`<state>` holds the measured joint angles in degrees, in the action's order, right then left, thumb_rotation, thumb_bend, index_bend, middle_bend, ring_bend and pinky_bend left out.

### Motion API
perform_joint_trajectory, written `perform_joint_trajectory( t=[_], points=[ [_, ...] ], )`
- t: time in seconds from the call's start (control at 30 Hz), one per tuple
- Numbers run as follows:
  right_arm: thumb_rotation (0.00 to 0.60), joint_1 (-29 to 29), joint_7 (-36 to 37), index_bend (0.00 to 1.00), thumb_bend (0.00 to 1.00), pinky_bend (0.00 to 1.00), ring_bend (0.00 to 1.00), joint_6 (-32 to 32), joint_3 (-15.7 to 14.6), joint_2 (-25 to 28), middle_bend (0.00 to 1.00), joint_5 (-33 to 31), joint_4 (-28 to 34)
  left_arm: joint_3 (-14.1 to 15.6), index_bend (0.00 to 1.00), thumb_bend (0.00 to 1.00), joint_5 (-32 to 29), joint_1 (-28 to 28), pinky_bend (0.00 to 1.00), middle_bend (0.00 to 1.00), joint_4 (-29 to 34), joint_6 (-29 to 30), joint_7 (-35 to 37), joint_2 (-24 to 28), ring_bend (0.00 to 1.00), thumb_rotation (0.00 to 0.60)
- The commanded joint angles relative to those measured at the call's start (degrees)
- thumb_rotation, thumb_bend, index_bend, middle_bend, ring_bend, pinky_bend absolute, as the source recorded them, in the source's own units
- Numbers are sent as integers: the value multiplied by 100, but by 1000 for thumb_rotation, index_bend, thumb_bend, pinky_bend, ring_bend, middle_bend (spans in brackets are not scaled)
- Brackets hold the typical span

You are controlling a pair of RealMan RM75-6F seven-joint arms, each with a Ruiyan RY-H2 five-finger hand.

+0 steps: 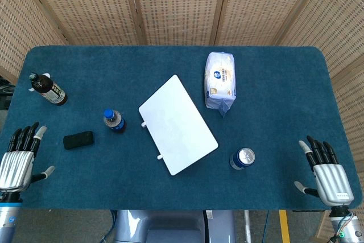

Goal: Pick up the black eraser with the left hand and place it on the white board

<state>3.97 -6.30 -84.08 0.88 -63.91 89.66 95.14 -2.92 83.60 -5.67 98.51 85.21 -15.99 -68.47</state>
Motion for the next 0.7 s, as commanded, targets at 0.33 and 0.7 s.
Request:
perform_joint_trajectory(
  t=[0.33,0.7],
  points=[
    [600,-3,-10,0,2,0,0,-23,-5,-2,0,28,15,-372,187,161,-753,-475,0,0,-79,-927,511,178,0,600],
    [600,4,44,0,2,0,0,-24,-24,5,0,80,13,-643,323,183,-1629,-1007,0,0,-399,-1823,454,17,0,600]
  ],
)
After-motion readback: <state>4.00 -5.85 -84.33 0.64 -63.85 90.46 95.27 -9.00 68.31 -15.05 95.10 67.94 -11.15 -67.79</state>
